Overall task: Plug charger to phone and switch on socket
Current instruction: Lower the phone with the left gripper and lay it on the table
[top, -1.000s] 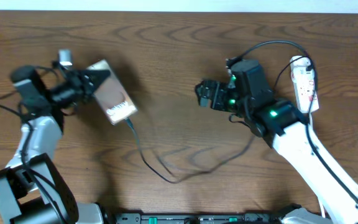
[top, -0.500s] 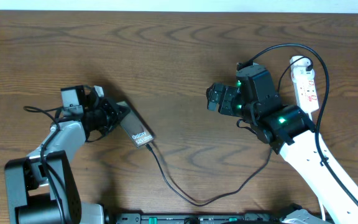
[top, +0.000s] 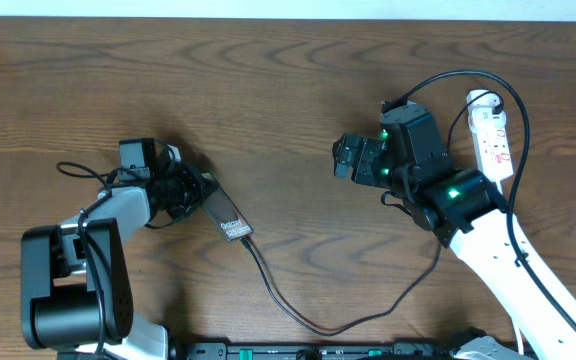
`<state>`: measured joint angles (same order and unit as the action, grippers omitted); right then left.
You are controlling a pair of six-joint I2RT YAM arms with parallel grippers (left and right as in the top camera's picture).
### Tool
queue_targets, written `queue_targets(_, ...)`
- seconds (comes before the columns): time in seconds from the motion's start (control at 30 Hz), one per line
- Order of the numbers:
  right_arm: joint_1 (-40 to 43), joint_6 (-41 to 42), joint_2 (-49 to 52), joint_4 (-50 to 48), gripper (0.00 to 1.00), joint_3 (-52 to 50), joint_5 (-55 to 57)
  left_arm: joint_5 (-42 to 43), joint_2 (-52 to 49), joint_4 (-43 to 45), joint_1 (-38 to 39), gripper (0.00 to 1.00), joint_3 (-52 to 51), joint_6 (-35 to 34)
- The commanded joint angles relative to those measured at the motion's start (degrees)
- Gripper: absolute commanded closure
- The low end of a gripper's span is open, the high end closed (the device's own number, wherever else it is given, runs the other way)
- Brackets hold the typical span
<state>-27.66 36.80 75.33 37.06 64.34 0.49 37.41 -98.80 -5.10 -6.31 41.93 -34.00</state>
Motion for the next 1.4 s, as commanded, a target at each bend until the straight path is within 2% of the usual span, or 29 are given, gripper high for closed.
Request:
queue_targets(0.0,0.1,-0.6,0.1,0.1,0.01,-0.4,0.9,-2.5,-1.9,-0.6,0.3,0.93,0.0,1.0)
queue_targets(0.2,0.1,-0.6,0.1,0.0,0.01,-0.4,0.9,-2.5,-1.9,-0.9,0.3,0.92,0.0,1.0)
queue_targets(0.37,0.1,-0.5,0.1,0.0,0.01,-0.4,0.9,-2.5,-1.9,-1.5,0.3,0.83,0.0,1.0)
queue_targets(0.43,0.1,-0.5,0.1,0.1,0.01,-0.4,0.9,-2.5,-1.9,-1.6,0.3,0.74,0.0,1.0)
queue_targets(0.93,0.1,-0.5,0.1,0.1,0.01,-0.4,0.9,-2.6,-1.9,-5.2,0.2,0.58,0.0,1.0)
queue_targets(1.13,0.1,-0.5,0.1,0.1,0.01,-0.4,0.9,-12.2,-1.9,-11.8,0.2,0.57,0.0,1.0)
queue_targets(1.23,0.1,-0.5,0.1,0.1,0.01,-0.4,0.9,-14.4,-1.9,-13.9,0.2,0.56,0.0,1.0)
queue_targets(1.37,0.1,-0.5,0.1,0.1,0.01,-0.4,0.9,-16.0,-1.9,-17.0,0.2,0.5,0.0,1.0)
